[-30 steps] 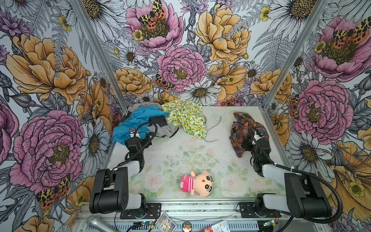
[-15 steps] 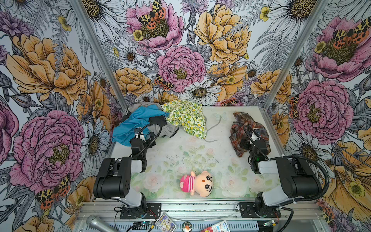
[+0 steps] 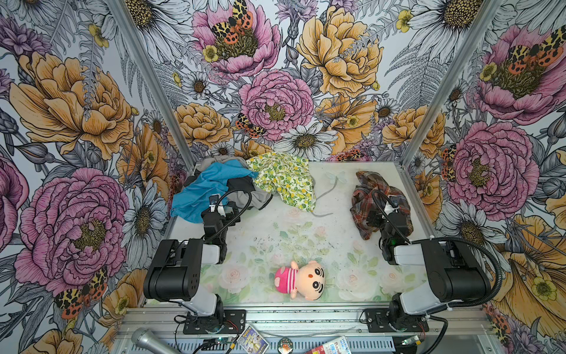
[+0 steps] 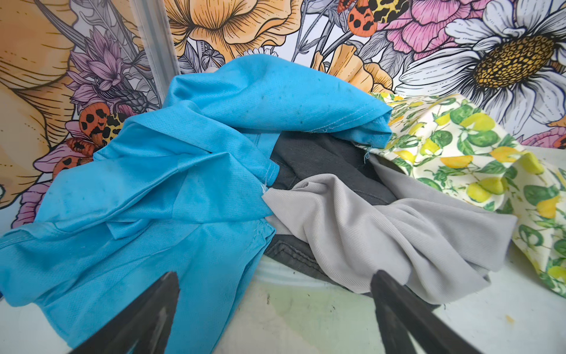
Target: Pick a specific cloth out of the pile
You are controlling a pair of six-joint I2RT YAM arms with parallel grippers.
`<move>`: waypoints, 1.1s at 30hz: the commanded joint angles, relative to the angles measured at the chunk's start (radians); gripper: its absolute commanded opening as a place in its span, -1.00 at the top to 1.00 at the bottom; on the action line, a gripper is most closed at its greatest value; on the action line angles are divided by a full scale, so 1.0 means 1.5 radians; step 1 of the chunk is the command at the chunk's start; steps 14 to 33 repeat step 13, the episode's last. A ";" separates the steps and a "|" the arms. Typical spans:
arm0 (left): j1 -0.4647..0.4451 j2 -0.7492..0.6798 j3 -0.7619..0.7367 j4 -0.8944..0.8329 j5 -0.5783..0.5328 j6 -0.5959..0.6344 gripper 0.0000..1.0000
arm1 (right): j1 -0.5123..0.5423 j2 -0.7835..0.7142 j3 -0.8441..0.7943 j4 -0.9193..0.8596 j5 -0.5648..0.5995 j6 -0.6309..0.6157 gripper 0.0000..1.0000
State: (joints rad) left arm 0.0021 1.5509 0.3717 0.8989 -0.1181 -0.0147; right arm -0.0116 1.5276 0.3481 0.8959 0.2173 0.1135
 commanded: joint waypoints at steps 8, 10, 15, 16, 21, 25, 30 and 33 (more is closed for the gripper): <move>-0.002 -0.002 0.005 0.020 -0.014 0.013 -0.97 | 0.003 0.009 0.023 -0.001 0.014 0.002 -0.99; -0.002 -0.002 0.005 0.020 -0.014 0.013 -0.98 | 0.003 0.008 0.022 0.000 0.013 0.002 -0.99; -0.002 -0.002 0.005 0.020 -0.014 0.013 -0.98 | 0.004 0.005 0.011 0.019 0.007 -0.001 -0.99; -0.002 -0.002 0.005 0.020 -0.014 0.013 -0.98 | 0.004 0.005 0.011 0.019 0.007 -0.001 -0.99; -0.002 -0.002 0.005 0.020 -0.014 0.013 -0.98 | 0.004 0.005 0.011 0.019 0.007 -0.001 -0.99; -0.002 -0.002 0.005 0.020 -0.014 0.013 -0.98 | 0.004 0.005 0.011 0.019 0.007 -0.001 -0.99; -0.002 -0.002 0.005 0.020 -0.014 0.013 -0.98 | 0.004 0.005 0.011 0.019 0.007 -0.001 -0.99; -0.002 -0.002 0.005 0.020 -0.014 0.013 -0.98 | 0.004 0.005 0.011 0.019 0.007 -0.001 -0.99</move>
